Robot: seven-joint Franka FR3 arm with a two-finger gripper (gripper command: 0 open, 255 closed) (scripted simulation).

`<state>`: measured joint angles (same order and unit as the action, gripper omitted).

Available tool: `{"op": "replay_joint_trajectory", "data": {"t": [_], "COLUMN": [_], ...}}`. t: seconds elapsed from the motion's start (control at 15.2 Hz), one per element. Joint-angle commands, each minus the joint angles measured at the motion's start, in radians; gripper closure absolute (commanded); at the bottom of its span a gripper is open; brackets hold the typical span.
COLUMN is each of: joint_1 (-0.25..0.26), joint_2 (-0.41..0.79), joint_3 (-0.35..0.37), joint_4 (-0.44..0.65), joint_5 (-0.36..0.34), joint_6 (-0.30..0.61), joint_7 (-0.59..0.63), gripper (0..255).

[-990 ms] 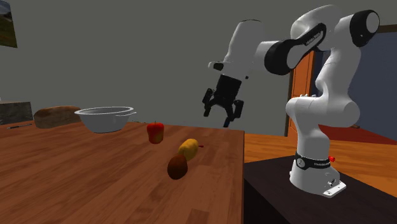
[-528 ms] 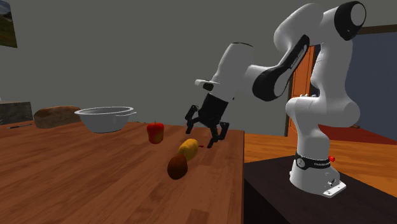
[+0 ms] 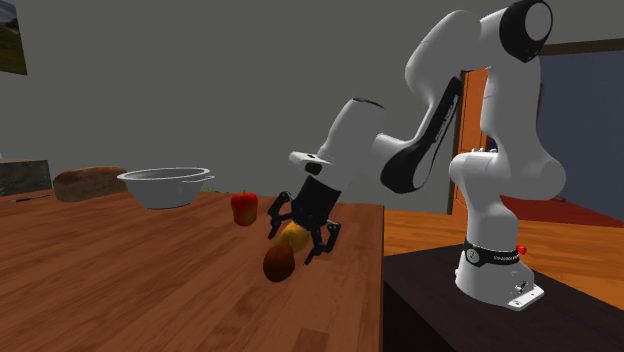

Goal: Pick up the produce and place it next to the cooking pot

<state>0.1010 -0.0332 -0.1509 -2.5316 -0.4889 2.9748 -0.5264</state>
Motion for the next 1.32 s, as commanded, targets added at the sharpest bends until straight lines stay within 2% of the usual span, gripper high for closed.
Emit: {"op": "replay_joint_trajectory", "data": {"t": [0.0, 0.2, 0.73, 0.79, 1.25], "joint_1": [-0.004, -0.008, -0.007, -0.007, -0.006], "joint_2": [0.039, 0.102, 0.101, 0.101, 0.102], "joint_3": [-0.002, -0.010, -0.011, -0.011, -0.011], "joint_4": [0.017, 0.045, 0.045, 0.045, 0.045], "joint_5": [-0.017, -0.056, -0.056, -0.056, -0.057], "joint_6": [0.025, 0.062, 0.062, 0.062, 0.062], "joint_7": [0.013, 0.049, 0.049, 0.049, 0.050], "gripper": [0, 0, 0, 255, 255]}}
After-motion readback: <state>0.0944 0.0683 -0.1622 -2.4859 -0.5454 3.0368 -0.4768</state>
